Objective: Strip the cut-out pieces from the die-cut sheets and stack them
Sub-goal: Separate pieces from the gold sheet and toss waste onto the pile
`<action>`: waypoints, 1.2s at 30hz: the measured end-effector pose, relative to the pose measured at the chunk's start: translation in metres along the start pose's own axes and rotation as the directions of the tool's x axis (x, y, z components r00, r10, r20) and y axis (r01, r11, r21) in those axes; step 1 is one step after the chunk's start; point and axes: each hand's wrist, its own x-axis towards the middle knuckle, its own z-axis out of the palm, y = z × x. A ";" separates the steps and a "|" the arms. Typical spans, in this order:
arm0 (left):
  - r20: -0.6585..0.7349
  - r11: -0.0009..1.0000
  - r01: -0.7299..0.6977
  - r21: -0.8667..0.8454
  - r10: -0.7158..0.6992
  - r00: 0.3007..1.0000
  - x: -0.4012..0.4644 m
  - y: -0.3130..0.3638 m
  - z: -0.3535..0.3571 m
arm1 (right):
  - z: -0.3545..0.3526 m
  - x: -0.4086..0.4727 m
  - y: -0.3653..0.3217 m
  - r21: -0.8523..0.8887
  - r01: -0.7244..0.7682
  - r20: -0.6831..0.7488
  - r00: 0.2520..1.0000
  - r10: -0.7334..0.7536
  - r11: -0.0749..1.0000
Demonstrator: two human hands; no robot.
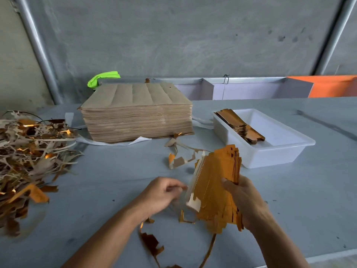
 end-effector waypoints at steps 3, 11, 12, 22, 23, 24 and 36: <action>-0.057 0.980 0.063 -0.188 -0.075 0.996 0.000 0.005 0.001 | 0.003 0.001 0.001 -0.049 0.012 -0.002 1.000 -0.012 0.999; -0.281 0.987 -0.079 -0.141 0.036 0.959 0.006 0.004 0.004 | 0.013 0.003 0.008 0.005 -0.017 0.030 0.999 0.017 1.000; -0.352 0.976 -0.064 -0.208 -0.014 0.936 0.008 0.002 0.001 | 0.010 0.004 0.008 0.070 -0.054 0.004 0.999 0.054 0.996; -0.852 0.976 -0.157 -0.154 -0.051 0.521 0.014 -0.031 -0.081 | -0.040 0.004 0.010 0.318 -0.164 -0.152 0.963 0.221 0.934; -0.855 0.982 -0.159 -0.106 -0.009 0.518 0.012 -0.033 -0.087 | -0.043 0.005 0.010 0.343 -0.154 -0.175 0.959 0.224 0.927; -0.844 0.990 -0.139 -0.034 0.046 0.534 0.009 -0.033 -0.091 | -0.045 0.005 0.009 0.355 -0.144 -0.197 0.954 0.224 0.924; 0.018 0.691 -0.134 0.710 0.174 0.985 0.014 -0.019 0.005 | -0.014 0.007 0.016 0.390 -0.173 -0.164 0.953 0.253 0.904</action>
